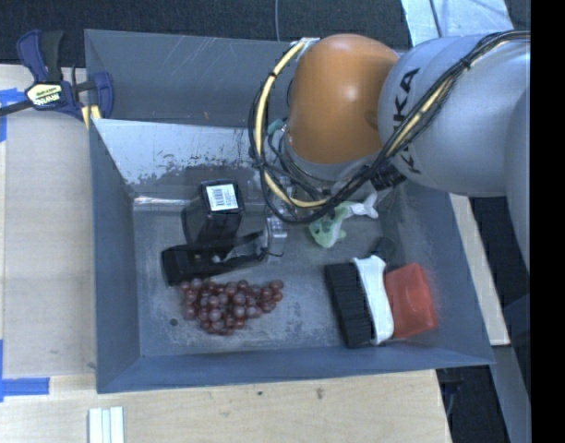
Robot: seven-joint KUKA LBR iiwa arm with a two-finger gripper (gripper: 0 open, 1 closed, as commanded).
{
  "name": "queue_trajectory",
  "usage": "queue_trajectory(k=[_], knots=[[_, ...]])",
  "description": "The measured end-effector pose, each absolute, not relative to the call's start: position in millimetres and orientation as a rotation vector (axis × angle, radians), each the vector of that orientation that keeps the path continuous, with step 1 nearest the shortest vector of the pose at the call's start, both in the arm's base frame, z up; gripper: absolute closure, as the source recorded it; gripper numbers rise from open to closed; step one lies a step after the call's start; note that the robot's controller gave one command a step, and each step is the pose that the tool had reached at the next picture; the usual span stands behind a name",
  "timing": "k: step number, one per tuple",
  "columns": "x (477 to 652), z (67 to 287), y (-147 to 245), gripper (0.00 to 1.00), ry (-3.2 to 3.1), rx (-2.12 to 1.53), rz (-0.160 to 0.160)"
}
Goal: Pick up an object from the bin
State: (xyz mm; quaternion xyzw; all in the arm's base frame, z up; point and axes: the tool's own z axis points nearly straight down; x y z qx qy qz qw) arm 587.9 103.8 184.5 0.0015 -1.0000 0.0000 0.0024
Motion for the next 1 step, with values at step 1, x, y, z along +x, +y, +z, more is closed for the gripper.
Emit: queue_trajectory(k=[1], knots=[[589.2, 189.6, 103.3, 0.0, -3.145, 0.002, -0.001]])
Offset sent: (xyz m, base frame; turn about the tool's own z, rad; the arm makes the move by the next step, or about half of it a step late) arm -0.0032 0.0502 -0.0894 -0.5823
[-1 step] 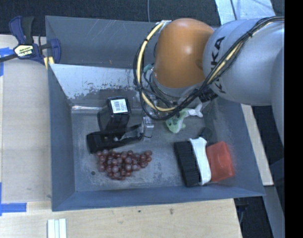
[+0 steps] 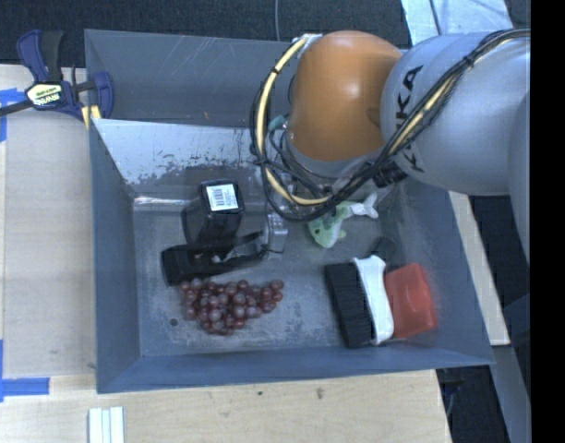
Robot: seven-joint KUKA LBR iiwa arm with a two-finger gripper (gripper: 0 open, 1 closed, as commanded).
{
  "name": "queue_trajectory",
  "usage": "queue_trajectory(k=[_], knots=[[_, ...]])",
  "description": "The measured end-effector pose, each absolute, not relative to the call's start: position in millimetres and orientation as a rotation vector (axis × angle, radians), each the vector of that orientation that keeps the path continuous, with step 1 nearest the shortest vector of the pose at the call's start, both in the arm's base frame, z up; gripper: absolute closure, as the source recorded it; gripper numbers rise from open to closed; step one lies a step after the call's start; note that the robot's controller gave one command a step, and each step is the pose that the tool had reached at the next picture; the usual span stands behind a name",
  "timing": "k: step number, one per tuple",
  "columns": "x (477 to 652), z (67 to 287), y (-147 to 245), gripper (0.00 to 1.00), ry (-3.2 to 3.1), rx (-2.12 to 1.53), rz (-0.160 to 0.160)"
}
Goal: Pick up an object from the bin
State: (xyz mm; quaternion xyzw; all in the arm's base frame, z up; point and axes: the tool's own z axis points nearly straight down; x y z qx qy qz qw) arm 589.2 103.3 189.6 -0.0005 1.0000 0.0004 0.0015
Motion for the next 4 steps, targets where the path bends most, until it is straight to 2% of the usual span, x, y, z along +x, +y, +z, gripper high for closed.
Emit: queue_trajectory(k=[1, 2, 3, 4], knots=[[590.8, 172.0, 113.5, 0.0, 3.124, -0.212, -0.001], [589.3, 112.3, 121.3, 0.0, 3.069, -0.611, 0.0], [571.2, 71.9, 154.2, 1.0, 3.104, -0.385, -0.004], [571.2, 71.9, 154.2, 1.0, 3.104, -0.385, -0.004]])
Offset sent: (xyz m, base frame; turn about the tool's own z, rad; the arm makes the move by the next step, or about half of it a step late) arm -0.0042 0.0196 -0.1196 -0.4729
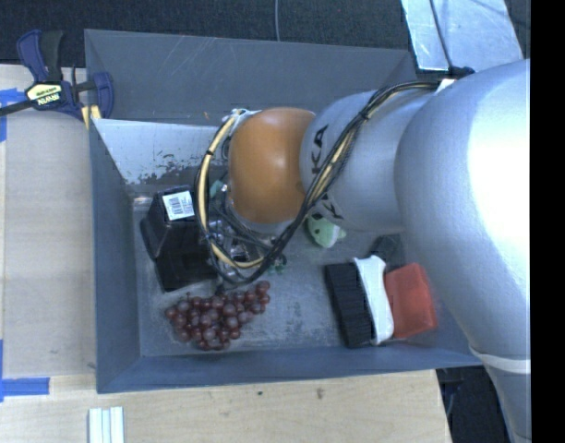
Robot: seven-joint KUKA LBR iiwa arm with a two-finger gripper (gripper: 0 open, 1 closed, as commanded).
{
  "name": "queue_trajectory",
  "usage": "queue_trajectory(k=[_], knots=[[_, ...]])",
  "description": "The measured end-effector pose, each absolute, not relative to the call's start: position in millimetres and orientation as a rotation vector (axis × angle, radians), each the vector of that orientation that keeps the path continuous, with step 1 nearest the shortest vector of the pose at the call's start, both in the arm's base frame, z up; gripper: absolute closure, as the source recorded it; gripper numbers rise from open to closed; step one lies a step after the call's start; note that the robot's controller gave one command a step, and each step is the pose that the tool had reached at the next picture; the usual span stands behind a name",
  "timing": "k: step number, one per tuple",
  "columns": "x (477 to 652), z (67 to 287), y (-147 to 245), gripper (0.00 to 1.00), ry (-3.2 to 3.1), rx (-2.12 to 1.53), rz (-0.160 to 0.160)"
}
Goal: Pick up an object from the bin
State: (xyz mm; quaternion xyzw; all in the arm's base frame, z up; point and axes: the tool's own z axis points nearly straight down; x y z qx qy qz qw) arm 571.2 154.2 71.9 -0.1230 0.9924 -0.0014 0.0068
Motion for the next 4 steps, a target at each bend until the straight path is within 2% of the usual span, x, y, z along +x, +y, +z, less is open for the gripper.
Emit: queue_trajectory(k=[1, 2, 3, 4], knots=[[570.9, 107.5, 155.9, 1.0, 3.117, -0.389, -0.006], [571.8, 174.0, 156.4, 1.0, 3.116, -0.34, -0.006], [575.6, 197.9, 158.8, 1.0, 3.11, -0.339, -0.004], [577.3, 230.9, 160.2, 1.0, 3.126, -0.336, -0.009]])
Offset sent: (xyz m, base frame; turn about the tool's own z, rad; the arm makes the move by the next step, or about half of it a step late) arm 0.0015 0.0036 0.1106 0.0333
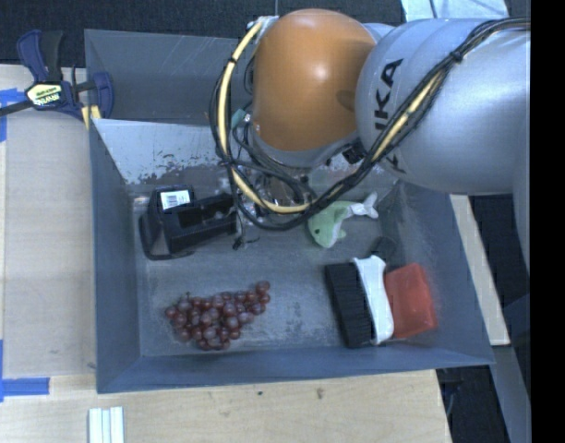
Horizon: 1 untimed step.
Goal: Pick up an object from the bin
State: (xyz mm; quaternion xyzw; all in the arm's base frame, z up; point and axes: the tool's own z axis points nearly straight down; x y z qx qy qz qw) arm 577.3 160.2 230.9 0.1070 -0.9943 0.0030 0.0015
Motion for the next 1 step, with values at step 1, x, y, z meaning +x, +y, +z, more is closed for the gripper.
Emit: queue_trajectory(k=[1], knots=[[566.9, 291.8, 153.0, 1.0, -3.128, 0.328, 0.008]])
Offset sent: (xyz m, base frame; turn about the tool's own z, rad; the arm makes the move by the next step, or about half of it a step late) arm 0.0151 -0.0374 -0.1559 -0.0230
